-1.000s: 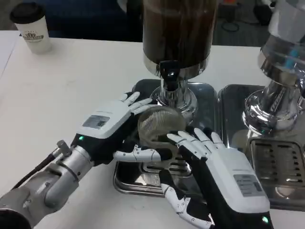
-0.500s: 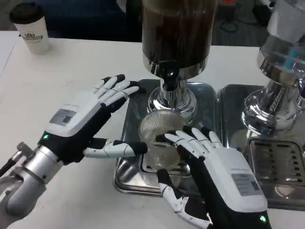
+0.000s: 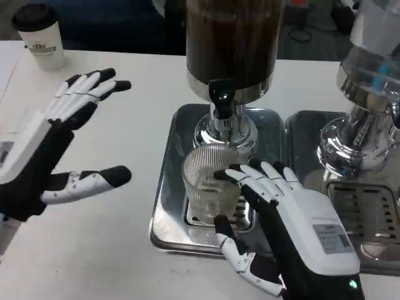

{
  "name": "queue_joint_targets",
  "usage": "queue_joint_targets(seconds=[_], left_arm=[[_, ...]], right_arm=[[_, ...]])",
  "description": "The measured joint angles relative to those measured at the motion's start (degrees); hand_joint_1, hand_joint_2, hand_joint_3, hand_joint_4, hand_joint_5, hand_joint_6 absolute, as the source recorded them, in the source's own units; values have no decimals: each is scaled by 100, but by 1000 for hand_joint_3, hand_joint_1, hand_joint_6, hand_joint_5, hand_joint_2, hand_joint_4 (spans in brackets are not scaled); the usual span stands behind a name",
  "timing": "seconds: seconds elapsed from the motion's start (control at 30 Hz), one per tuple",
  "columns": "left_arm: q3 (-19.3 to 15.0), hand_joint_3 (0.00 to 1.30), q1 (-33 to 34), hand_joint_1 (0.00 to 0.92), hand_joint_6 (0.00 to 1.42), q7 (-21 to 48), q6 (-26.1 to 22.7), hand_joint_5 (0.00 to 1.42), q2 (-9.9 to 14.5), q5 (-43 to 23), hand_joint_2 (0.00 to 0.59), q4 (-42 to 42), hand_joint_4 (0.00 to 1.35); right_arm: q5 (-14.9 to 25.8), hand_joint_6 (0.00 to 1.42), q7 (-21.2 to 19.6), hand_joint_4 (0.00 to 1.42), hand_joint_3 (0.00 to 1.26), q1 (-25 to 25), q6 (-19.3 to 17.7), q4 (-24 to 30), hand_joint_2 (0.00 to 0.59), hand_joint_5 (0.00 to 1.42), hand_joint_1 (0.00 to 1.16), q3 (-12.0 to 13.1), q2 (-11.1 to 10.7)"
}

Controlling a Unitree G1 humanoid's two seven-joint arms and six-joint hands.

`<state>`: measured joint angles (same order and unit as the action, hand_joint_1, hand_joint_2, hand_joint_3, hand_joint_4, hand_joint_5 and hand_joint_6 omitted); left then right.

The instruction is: Grasp the cup under the faucet to collect the drink, then remove the cup.

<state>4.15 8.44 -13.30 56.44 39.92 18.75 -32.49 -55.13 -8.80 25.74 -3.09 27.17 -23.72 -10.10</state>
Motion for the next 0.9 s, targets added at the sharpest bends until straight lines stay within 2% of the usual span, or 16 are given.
queue_joint_targets(seconds=[0.13,0.2,0.27,0.37,0.4,0.5,0.63,0.7,0.9], left_arm=[[-225,241,-119,0,85,631,317,121,3,-968,91,18,81],[-340,280,-120,0,157,1021,383,188,8,-1559,103,85,153],[-361,302,-113,0,210,1815,267,233,7,-2588,98,248,198],[-480,326,-62,0,235,2825,-125,288,-3,-3708,84,484,260],[-511,345,-42,0,243,2979,-209,305,-4,-3874,83,511,296],[-733,445,247,0,275,4085,-999,401,-62,-4869,77,701,423],[-1062,510,679,0,334,5167,-1915,467,-254,-5562,53,773,495],[-1145,521,814,0,342,5627,-2435,477,-326,-5754,48,784,507],[-1258,453,1408,0,327,6939,-4132,427,-384,-6087,29,843,413]], right_arm=[[-119,0,-17,39,199,4,3,4,498,21,467,23,2],[-204,0,-43,27,191,8,24,7,498,9,468,66,8],[-245,0,-49,3,169,3,130,17,498,1,469,117,29],[-327,0,-47,0,134,-20,255,18,498,0,469,206,35],[-332,0,-46,0,109,-28,275,18,498,0,469,218,36],[-360,0,-31,0,68,-73,384,16,501,0,456,256,50],[-449,0,3,0,29,-83,566,13,508,0,433,253,99],[-467,0,44,0,16,-86,673,-2,501,0,419,264,114],[-569,0,169,0,12,-135,1024,-84,493,0,369,264,161]])
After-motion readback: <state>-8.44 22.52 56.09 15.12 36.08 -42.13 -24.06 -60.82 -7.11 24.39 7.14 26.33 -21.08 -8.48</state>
